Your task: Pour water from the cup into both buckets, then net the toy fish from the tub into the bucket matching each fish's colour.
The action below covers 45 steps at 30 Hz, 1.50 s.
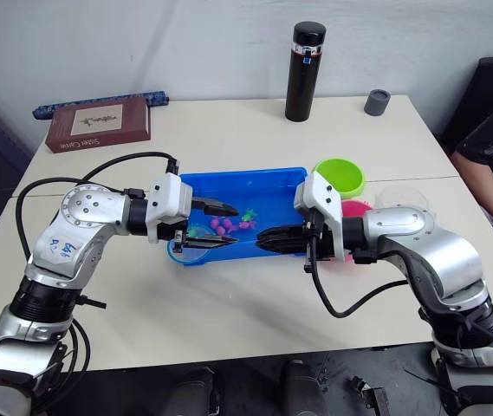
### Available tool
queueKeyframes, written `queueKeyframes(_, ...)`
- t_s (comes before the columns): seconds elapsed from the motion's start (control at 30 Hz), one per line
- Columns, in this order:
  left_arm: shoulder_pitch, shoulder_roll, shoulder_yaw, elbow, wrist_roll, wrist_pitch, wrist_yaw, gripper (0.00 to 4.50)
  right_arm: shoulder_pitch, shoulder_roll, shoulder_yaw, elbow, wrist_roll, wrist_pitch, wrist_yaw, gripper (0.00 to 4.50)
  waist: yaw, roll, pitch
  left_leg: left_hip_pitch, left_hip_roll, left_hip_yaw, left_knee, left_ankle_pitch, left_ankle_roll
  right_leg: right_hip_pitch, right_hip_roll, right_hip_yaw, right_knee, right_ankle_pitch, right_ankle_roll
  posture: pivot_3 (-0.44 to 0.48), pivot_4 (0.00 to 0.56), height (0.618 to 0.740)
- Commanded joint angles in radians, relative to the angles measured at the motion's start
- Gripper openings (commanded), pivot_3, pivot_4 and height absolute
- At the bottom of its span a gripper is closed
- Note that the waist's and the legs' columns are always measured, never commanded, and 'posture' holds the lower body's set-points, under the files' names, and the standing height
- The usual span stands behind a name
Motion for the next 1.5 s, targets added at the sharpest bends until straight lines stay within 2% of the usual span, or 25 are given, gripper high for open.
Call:
queueKeyframes(0.03,-0.036,-0.01,0.06,-0.053,-0.069,0.062,0.024,2.59,-0.007,-0.001,-0.003,-0.033,0.019,-0.002,0.003,0.0,0.001,0.0,0.0,0.0,0.0,0.0,0.0,0.0,0.0,0.0,0.0,0.0,0.0,0.0,0.0,0.0,0.15,0.74)
queueKeyframes(0.33,-0.032,-0.005,0.123,-0.168,-0.164,0.22,0.099,2.59,0.01,0.001,0.009,0.079,-0.057,-0.076,0.007,0.0,0.0,0.0,0.0,0.001,0.0,-0.001,0.0,0.0,0.0,0.001,0.0,0.0,0.0,0.0,0.0,0.0,0.15,0.74)
queueKeyframes(0.5,-0.028,-0.004,0.208,-0.171,-0.185,0.27,0.194,2.59,0.012,-0.016,0.007,0.182,-0.117,-0.15,0.023,0.0,-0.001,0.0,0.0,0.001,0.0,-0.001,0.0,0.0,0.0,0.002,0.001,0.0,0.0,0.0,0.0,0.0,0.15,0.74)
queueKeyframes(0.6,-0.017,-0.024,0.243,-0.163,-0.116,0.218,0.297,2.59,0.008,-0.023,-0.008,0.24,-0.143,-0.186,0.023,0.0,-0.001,0.0,0.0,0.001,0.0,-0.001,0.0,0.0,0.0,0.002,0.001,0.0,0.0,0.0,0.0,0.0,0.15,0.74)
queueKeyframes(0.73,0.018,-0.084,0.303,-0.175,-0.109,0.251,0.449,2.59,-0.005,-0.046,-0.042,0.283,-0.158,-0.21,0.025,0.0,0.002,0.0,0.0,0.001,0.0,-0.001,0.0,0.0,0.0,0.002,0.001,0.0,0.0,0.0,0.001,0.0,0.15,0.74)
queueKeyframes(0.9,0.1,-0.131,0.333,-0.213,-0.105,0.286,0.578,2.59,-0.036,-0.088,-0.083,0.341,-0.186,-0.253,0.031,0.0,0.002,0.0,0.0,0.001,0.0,-0.001,0.0,0.0,-0.001,0.002,0.001,0.001,0.0,0.0,0.001,0.0,0.15,0.74)
queueKeyframes(1.2,0.241,-0.245,0.297,-0.286,-0.111,0.33,0.726,2.59,-0.058,-0.104,-0.096,0.414,-0.267,-0.35,0.021,0.0,0.013,0.0,0.0,0.002,0.0,0.0,0.0,0.001,-0.001,0.002,0.001,0.001,0.0,0.001,0.001,0.0,0.15,0.74)
queueKeyframes(1.5,0.35,-0.277,0.286,-0.365,-0.118,0.357,0.783,2.59,-0.015,-0.102,-0.097,0.396,-0.314,-0.429,0.004,0.0,0.019,0.0,0.0,0.003,0.0,0.0,0.0,0.001,-0.001,0.003,0.001,0.002,0.0,0.001,0.001,0.0,0.15,0.74)
